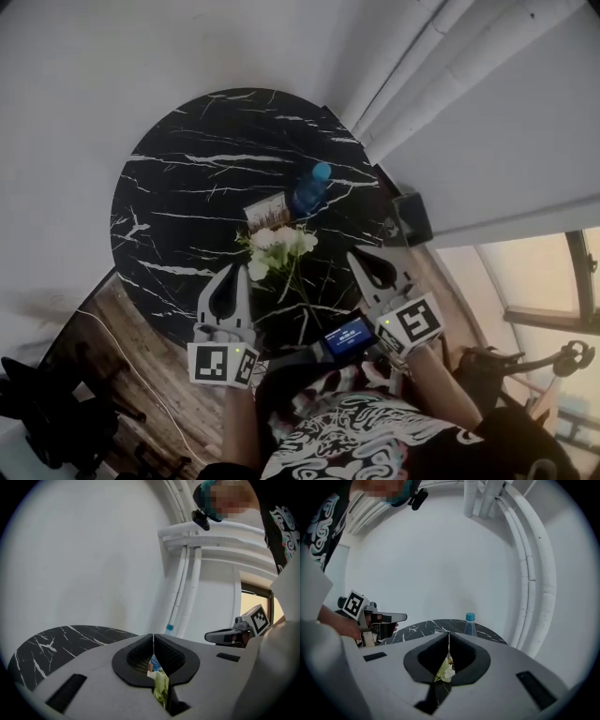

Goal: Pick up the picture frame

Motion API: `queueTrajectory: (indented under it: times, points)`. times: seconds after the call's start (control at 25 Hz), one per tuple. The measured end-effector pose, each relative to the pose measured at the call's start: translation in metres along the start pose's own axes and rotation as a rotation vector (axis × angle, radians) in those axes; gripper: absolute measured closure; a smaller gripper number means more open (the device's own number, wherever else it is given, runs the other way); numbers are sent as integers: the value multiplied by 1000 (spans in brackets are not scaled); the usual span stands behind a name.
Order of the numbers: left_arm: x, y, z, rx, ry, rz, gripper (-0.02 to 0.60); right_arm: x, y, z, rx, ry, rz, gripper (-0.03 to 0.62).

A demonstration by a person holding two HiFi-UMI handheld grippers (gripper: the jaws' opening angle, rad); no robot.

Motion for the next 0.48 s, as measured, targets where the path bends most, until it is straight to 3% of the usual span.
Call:
queueTrajectory:
  times: [0.48]
  points:
    - [-15, 14, -4, -95, -23, -95, 565, -32, 14, 6, 6, -84, -59, 576]
Point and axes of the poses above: the fingertips, and each gripper's own axes: x backward along the fingers, z to its right, y out of its underside, the point moved 2 cm from there along x, backward along the fingers, and after that the axes turned 4 degrees about y, right-handed, at the moved point
